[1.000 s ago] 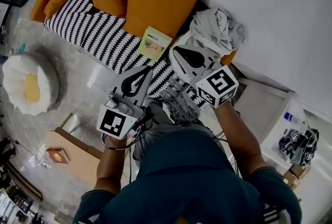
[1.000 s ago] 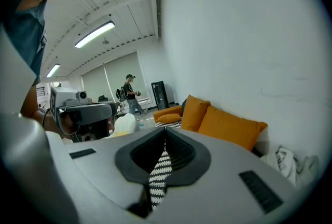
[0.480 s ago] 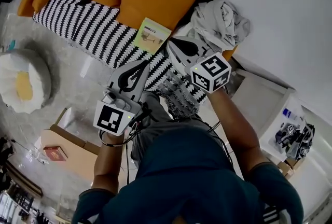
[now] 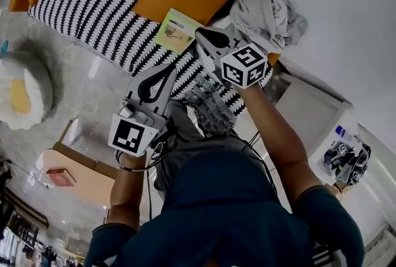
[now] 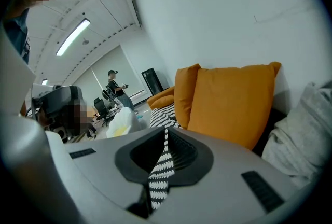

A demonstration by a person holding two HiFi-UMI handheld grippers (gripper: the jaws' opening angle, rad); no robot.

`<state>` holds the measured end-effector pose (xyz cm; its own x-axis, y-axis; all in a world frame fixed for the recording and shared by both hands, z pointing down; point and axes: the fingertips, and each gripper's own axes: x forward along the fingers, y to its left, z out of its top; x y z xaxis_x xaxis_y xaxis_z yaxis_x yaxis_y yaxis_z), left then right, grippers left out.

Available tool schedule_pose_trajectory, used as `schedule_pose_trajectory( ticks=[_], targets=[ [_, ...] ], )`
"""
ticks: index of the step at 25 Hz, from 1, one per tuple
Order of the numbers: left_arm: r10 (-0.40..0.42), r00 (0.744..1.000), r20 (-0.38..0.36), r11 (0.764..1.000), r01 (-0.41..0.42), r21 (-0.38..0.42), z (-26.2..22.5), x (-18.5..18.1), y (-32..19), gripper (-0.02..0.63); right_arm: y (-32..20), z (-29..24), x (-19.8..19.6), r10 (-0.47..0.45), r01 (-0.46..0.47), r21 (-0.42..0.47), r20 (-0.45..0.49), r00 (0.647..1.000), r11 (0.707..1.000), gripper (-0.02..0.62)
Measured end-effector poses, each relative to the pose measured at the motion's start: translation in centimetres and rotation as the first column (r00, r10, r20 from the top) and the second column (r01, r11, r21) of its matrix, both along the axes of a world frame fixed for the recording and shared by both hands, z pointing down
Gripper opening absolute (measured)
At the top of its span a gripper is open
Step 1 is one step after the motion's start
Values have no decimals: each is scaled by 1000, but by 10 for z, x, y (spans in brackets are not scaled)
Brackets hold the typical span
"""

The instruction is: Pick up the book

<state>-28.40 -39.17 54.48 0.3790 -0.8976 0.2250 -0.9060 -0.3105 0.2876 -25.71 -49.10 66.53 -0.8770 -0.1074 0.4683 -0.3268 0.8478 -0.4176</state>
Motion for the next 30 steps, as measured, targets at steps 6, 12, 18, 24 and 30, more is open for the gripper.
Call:
schedule_pose_trajectory(
  ticks=[6, 12, 18, 24, 30],
  targets=[
    [-18, 1000, -24, 999, 17, -33, 16, -5, 5, 3, 7, 42, -1, -9, 5, -63, -55, 998, 998, 15],
    [-30, 999, -32, 998, 28, -47, 37, -17, 5, 3, 5, 94, -1, -22, 7, -110, -133, 991, 994, 22],
    [-49, 997, -52, 997, 46, -62, 54, -26, 6, 3, -6, 149, 16, -8, -23, -128, -241, 970, 992, 88],
    [-61, 996, -66, 995, 55, -88, 67, -33, 11, 3, -22, 178, 19, -13, -21, -111, -299, 954, 994, 149],
    [-79, 993, -82, 992, 70, -106, 82, -39, 14, 3, -30, 214, 25, -55, 8, -124, -377, 924, 992, 209]
  ],
)
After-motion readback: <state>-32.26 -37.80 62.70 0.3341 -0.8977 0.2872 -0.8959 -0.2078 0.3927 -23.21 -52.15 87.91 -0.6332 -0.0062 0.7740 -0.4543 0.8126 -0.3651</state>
